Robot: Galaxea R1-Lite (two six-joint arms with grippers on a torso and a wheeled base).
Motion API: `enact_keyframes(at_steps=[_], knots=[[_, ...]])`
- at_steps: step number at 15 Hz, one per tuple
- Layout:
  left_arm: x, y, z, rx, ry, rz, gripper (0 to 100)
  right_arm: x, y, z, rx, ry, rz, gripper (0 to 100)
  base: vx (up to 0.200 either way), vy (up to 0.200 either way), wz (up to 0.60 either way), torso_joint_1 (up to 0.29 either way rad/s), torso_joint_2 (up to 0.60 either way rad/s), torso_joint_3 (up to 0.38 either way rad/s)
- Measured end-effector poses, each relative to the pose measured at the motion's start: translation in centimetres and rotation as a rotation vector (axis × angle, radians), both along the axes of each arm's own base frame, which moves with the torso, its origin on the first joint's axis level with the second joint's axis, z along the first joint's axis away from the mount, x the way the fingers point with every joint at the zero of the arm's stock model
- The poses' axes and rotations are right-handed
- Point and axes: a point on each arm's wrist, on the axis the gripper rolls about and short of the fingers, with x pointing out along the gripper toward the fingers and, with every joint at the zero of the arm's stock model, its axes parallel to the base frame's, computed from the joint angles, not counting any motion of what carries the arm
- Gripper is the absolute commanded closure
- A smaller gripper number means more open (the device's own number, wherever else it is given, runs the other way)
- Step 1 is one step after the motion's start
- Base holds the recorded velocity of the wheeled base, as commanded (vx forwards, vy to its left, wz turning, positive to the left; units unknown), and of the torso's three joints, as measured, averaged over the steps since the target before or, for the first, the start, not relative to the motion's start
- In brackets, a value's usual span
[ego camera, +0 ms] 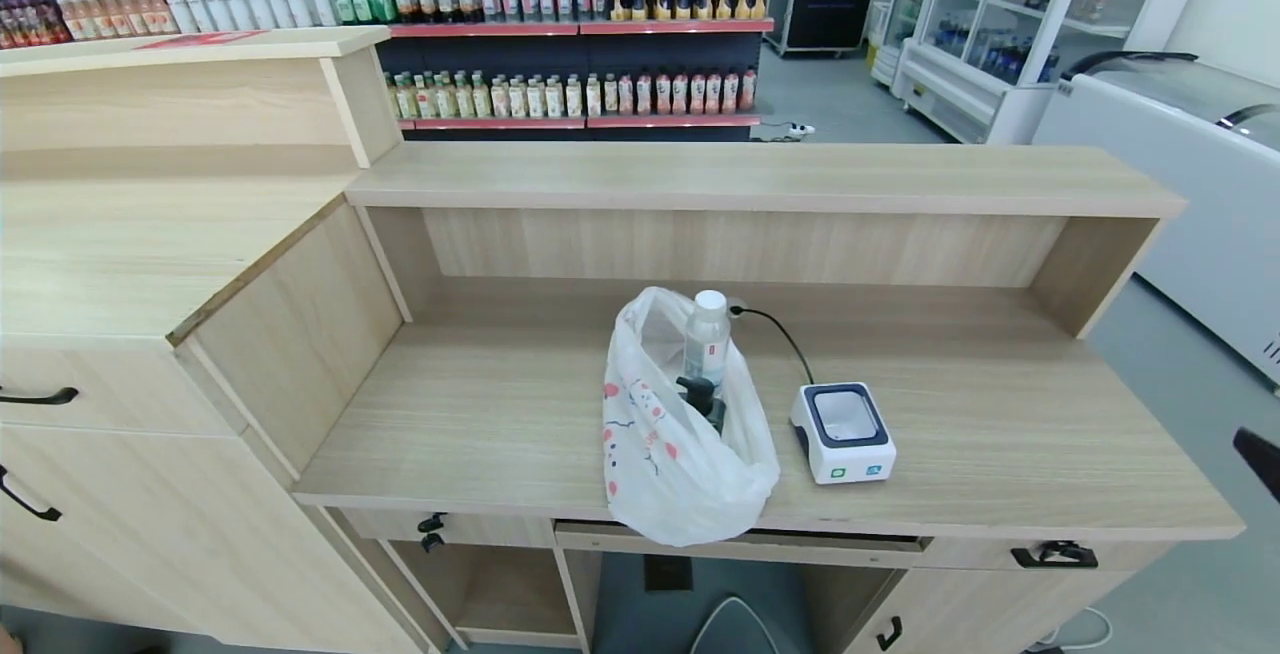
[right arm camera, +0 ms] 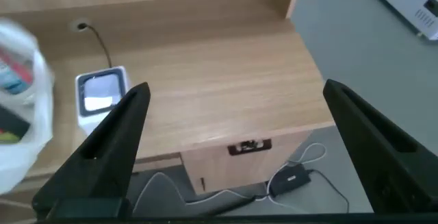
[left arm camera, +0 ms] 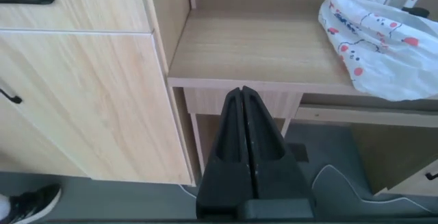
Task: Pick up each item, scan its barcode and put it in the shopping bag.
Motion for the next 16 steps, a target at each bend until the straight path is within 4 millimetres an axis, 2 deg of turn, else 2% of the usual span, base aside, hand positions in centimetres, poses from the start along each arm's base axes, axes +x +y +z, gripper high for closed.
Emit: enact_keyframes(at_steps=[3, 6, 8, 12, 16], knots=[[0.0, 0.0, 0.0, 0.000, 0.000, 0.000, 100, -4.8, 2.0, -3.0, 0.002, -0.005, 0.082, 0, 0.000, 0.000, 0.00, 0.000, 0.00, 0.000], [0.0, 0.0, 0.0, 0.000, 0.000, -0.001, 100, -8.4, 2.8, -6.0, 0.003, -0.011, 0.149, 0, 0.000, 0.000, 0.00, 0.000, 0.00, 0.000], [0.0, 0.0, 0.0, 0.000, 0.000, 0.000, 100, -9.6, 2.9, -7.4, 0.005, -0.017, 0.200, 0, 0.000, 0.000, 0.00, 0.000, 0.00, 0.000], [0.0, 0.0, 0.0, 0.000, 0.000, 0.000, 100, -10.8, 2.8, -7.8, -0.009, -0.141, 0.270, 0, 0.000, 0.000, 0.00, 0.000, 0.00, 0.000], [0.0, 0.0, 0.0, 0.000, 0.000, 0.000, 100, -11.2, 2.8, -7.9, 0.000, -0.180, 0.276, 0, 0.000, 0.000, 0.00, 0.000, 0.00, 0.000]])
